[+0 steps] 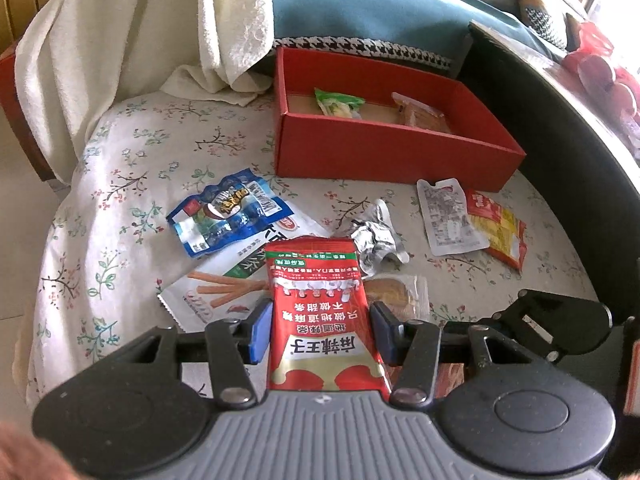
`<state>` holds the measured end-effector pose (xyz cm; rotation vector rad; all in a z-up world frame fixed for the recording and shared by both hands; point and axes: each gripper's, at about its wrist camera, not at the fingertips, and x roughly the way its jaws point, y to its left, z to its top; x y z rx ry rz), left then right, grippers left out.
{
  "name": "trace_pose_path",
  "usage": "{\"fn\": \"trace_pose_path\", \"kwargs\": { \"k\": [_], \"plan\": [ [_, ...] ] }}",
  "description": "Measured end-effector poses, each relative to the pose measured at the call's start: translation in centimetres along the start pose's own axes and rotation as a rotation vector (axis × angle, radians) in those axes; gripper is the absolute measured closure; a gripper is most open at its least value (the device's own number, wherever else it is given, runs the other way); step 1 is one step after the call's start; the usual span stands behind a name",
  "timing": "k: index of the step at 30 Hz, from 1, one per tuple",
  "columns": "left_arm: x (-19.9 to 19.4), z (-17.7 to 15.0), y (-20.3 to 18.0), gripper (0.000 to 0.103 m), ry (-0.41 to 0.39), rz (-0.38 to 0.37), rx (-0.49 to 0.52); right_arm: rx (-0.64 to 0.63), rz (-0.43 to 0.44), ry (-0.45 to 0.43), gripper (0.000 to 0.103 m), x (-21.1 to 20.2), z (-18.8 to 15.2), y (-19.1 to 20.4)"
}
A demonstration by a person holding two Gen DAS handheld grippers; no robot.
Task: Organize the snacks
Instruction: 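Grasp the red-and-white snack packet with the left tool while the right tool grasps the red meat pouch, then carry the red-and-white packet and red pouch over the red box with both tools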
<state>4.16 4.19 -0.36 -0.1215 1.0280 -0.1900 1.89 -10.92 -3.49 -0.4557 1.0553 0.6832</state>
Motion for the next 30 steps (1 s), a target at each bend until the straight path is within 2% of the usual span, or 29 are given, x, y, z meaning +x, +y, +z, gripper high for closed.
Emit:
{"fn": "trace_pose_path", "kwargs": {
  "k": [6,14,18,30],
  "plan": [
    [-0.3,-0.5,-0.5,0.058,0.004,-0.012,0.04,0.151,-0.072,0.003,0.025,-1.0,-1.3,-1.5],
    [-0.3,-1.3,-1.8,0.058,0.007,-0.021,0.1,0.37,-0.134,-0.091,0.025,-3.7,-2.6,-4.7],
    [-0.1,-1.4,-2.4,0.058,-0.004,0.005,0.134,0.401,-0.16,-0.091,0.025,-3.1,-2.3,-5.1],
    [0.3,-1.0,-3.0,0.058,-0.048,0.017,0.151,0.481,-0.175,-0.161,0.025,-3.6,-1.5,-7.3]
  ]
}}
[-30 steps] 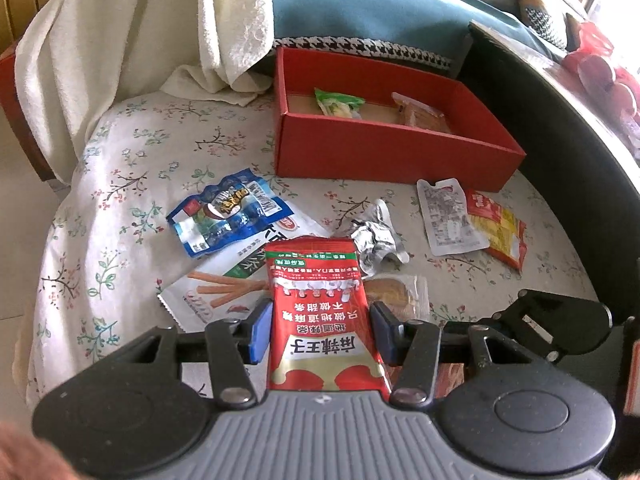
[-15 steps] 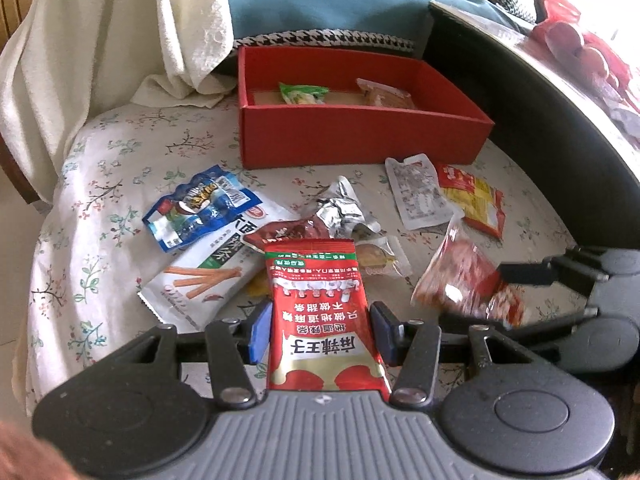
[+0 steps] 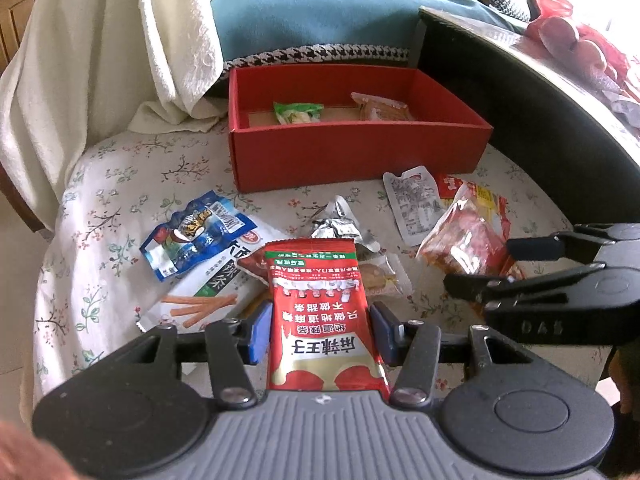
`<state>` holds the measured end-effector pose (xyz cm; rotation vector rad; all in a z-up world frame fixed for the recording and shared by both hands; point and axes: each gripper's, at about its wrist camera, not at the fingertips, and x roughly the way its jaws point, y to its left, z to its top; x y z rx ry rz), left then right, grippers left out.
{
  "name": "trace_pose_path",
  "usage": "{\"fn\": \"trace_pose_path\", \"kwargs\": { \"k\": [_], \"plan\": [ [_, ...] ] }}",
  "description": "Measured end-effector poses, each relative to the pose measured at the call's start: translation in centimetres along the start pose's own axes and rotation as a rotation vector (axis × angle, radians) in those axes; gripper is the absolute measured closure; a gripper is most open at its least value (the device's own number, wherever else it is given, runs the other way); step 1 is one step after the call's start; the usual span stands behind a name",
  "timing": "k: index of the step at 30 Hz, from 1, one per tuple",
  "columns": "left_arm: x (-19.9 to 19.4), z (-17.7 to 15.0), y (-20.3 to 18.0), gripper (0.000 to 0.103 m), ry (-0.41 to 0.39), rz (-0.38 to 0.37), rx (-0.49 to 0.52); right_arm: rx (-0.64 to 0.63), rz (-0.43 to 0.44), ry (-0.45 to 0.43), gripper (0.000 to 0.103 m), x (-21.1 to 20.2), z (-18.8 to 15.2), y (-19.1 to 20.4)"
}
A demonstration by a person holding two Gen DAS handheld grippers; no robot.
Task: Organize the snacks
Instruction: 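Carry the red-and-white packet and red pouch over the red box with both tools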
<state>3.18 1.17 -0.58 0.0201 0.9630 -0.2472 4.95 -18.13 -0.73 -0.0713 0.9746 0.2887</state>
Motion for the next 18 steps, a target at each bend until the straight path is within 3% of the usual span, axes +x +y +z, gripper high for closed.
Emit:
{"fn": "trace_pose_path", "kwargs": {
  "k": [18],
  "plan": [
    [-0.6,1.1,-0.4,0.058,-0.099,0.003,0.002,0.072,-0.006,-0.101,0.025,-1.1,1.7,-1.8]
  ]
}}
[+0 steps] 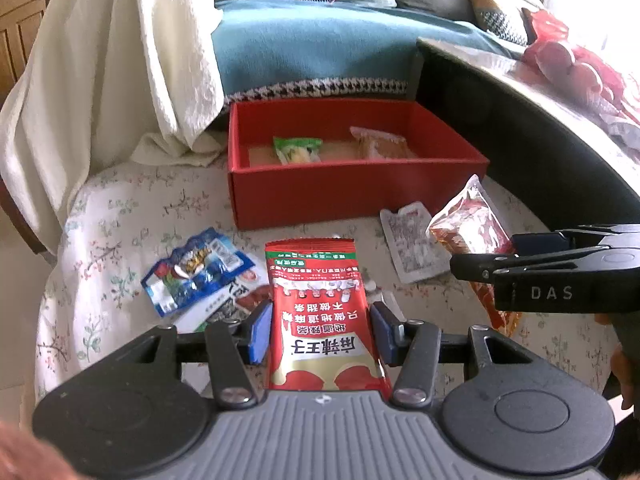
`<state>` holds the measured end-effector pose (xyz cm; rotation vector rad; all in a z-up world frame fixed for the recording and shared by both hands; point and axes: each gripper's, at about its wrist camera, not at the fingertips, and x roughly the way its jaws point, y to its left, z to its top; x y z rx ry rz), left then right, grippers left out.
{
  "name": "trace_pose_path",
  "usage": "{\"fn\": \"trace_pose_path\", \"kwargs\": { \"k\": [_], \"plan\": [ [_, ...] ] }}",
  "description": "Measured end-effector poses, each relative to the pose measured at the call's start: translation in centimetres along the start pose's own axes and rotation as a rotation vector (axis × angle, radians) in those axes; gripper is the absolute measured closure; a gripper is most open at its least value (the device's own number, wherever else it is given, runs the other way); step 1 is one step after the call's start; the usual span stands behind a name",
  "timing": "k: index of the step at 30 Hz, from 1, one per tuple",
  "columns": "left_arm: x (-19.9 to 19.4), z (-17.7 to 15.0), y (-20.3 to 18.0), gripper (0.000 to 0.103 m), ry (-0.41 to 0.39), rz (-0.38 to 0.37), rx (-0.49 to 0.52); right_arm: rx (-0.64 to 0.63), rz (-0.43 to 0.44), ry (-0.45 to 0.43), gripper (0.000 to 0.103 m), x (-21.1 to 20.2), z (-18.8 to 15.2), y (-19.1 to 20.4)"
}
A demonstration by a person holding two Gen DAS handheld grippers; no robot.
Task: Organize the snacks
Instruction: 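Carry the red-and-white packet and red pouch over the red box with both tools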
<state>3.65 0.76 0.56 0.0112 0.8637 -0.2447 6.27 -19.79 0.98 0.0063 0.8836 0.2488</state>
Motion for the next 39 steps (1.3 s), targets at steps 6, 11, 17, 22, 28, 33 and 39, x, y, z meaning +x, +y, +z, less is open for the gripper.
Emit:
{"fn": "trace_pose_path", "kwargs": {
  "k": [6,11,17,22,28,33,39],
  "plan": [
    [0.3,0.9,-0.3,0.058,-0.035,0.017,0.011,0.019,-0.007,-0.038,0.024,-0.2,1.0,-0.5],
    [0.6,2.0,-0.5,0.058,-0.064,0.022,0.006,0.027,-0.017,-0.082,0.025,-0.2,2.1,-0.8],
    [1.1,3.7,-0.7,0.058,-0.106,0.039,0.01,0.044,-0.022,-0.112,0.024,0.1,3.4,-1.1],
    [1.5,4.6,-0.7,0.058,-0.126,0.046,0.014,0.047,-0.026,-0.123,0.024,0.5,4.1,-1.0],
    [2.0,5.6,-1.0,0.058,-0.146,0.051,0.016,0.049,-0.027,-0.147,0.024,1.0,5.2,-0.9],
    [2.9,6.8,-0.9,0.058,-0.156,0.059,0.014,0.05,-0.045,-0.16,0.024,1.5,6.1,-1.3],
    [4.1,8.1,-0.4,0.058,-0.157,0.074,0.0,0.056,-0.072,-0.163,0.024,2.9,7.5,-2.2]
  ]
}}
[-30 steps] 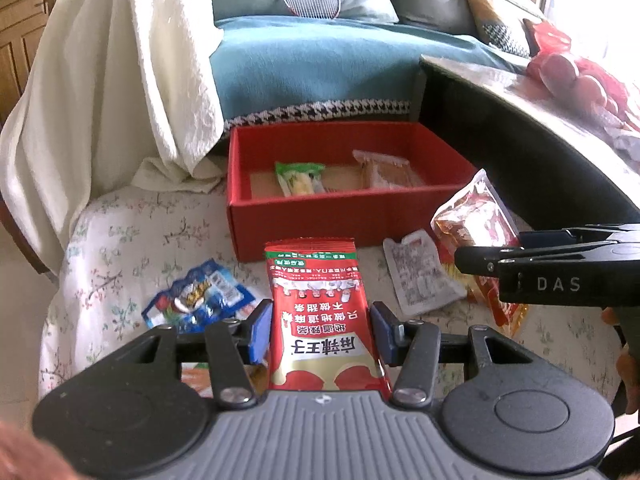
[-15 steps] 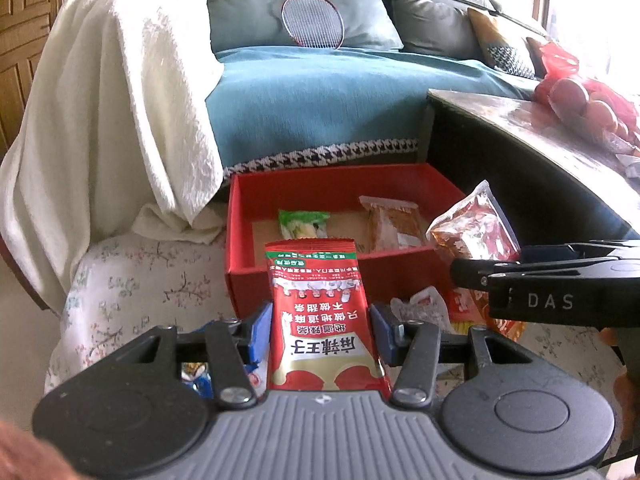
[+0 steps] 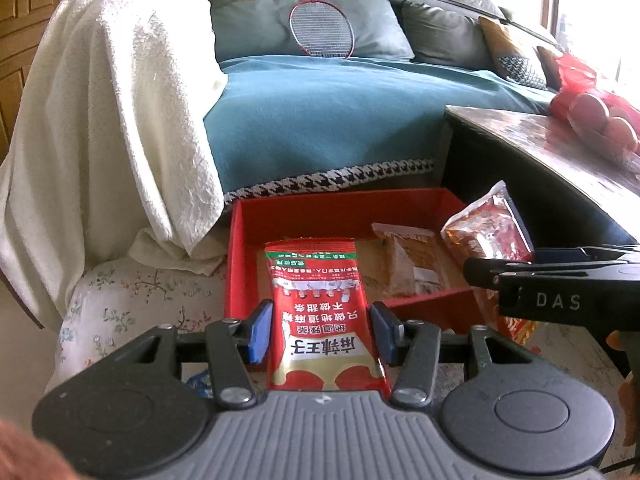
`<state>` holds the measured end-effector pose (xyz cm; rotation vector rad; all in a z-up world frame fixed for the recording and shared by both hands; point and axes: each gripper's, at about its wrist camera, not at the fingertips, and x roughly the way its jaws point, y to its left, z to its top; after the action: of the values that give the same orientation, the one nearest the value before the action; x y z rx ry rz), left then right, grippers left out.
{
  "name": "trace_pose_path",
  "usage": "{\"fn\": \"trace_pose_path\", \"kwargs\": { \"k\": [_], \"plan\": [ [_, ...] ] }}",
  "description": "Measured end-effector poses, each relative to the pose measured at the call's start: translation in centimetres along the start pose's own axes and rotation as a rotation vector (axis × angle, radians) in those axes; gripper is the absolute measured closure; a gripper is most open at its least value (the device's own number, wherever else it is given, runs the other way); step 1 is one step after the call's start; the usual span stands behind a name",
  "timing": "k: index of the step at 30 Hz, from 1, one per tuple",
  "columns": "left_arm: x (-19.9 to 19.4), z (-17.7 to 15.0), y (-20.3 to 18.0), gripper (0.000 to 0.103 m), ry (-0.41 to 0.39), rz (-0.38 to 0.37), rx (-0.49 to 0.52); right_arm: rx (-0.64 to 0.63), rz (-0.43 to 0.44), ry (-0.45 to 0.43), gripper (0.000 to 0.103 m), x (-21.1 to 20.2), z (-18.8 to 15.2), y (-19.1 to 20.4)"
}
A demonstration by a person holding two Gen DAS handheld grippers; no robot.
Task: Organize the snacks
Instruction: 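Carry the red-and-white packet and red pouch over the red box with both tools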
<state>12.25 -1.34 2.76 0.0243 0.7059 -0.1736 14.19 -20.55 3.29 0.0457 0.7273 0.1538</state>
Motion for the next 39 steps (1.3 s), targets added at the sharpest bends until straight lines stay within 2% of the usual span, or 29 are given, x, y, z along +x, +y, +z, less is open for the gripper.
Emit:
{"fn": "trace_pose_path", "kwargs": {
  "k": [17,30,39],
  "plan": [
    [6.6,4.0,0.4,0.058,0.001,0.027,-0.013,0.014,-0.019,0.009,0.025,6.3,3.7,-1.2],
    [11.0,4.2,0.3,0.058,0.062,0.034,-0.007,0.007,-0.036,0.086,0.026,11.4,3.5,-1.2],
    [13.5,3.5,-0.1,0.058,0.121,0.033,0.006,0.006,-0.05,0.122,0.024,13.3,2.9,-1.1]
  ]
}}
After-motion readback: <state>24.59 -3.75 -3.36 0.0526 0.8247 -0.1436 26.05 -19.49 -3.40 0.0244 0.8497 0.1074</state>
